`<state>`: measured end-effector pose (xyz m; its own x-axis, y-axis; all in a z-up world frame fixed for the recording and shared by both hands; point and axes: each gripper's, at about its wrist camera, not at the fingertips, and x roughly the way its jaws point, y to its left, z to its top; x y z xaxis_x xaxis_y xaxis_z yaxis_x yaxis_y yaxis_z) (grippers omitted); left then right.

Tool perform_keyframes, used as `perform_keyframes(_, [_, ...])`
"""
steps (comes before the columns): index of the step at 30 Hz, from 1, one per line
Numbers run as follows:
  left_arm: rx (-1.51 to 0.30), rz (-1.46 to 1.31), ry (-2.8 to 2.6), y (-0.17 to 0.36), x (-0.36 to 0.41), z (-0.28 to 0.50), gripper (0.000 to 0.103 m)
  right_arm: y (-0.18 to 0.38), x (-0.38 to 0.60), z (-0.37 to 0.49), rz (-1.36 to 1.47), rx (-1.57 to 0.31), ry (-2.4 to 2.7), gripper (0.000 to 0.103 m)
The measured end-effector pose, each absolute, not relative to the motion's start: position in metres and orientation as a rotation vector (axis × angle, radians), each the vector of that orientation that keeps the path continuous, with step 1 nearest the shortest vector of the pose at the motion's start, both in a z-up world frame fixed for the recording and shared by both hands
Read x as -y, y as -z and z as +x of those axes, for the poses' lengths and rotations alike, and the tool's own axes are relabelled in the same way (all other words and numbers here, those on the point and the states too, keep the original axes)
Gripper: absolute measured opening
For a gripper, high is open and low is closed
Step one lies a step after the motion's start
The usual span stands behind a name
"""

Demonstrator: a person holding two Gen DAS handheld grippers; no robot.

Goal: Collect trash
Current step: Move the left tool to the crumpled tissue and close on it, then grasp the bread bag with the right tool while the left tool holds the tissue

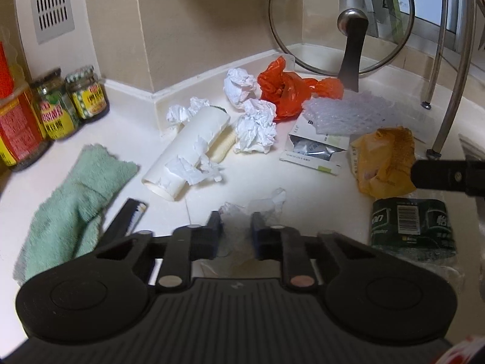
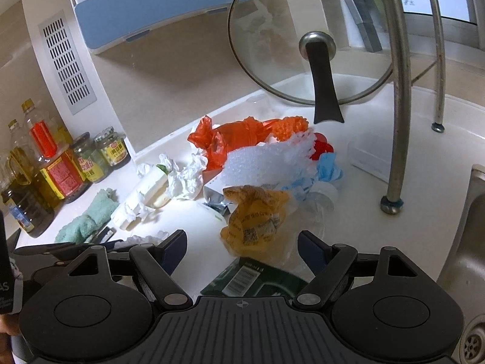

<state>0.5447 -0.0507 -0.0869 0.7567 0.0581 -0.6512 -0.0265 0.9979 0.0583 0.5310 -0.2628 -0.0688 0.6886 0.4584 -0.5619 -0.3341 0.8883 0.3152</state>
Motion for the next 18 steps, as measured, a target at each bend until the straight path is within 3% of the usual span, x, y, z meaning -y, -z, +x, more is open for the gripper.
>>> perform_keyframes(6, [-0.683, 0.032, -0.101, 0.076, 0.046, 0.541, 0.013, 0.071, 0.26, 0.544, 0.159, -0.667, -0.468, 0.073])
perform_keyframes(14, [-0.664, 0.013, -0.201, 0.058, 0.031, 0.523, 0.013, 0.075, 0.258, 0.564, 0.15, -0.676, -0.469, 0.045])
perform_keyframes(18, [-0.664, -0.001, -0.25, 0.055, 0.027, 0.51, 0.013, 0.077, 0.261, 0.567, 0.146, -0.682, -0.462, 0.038])
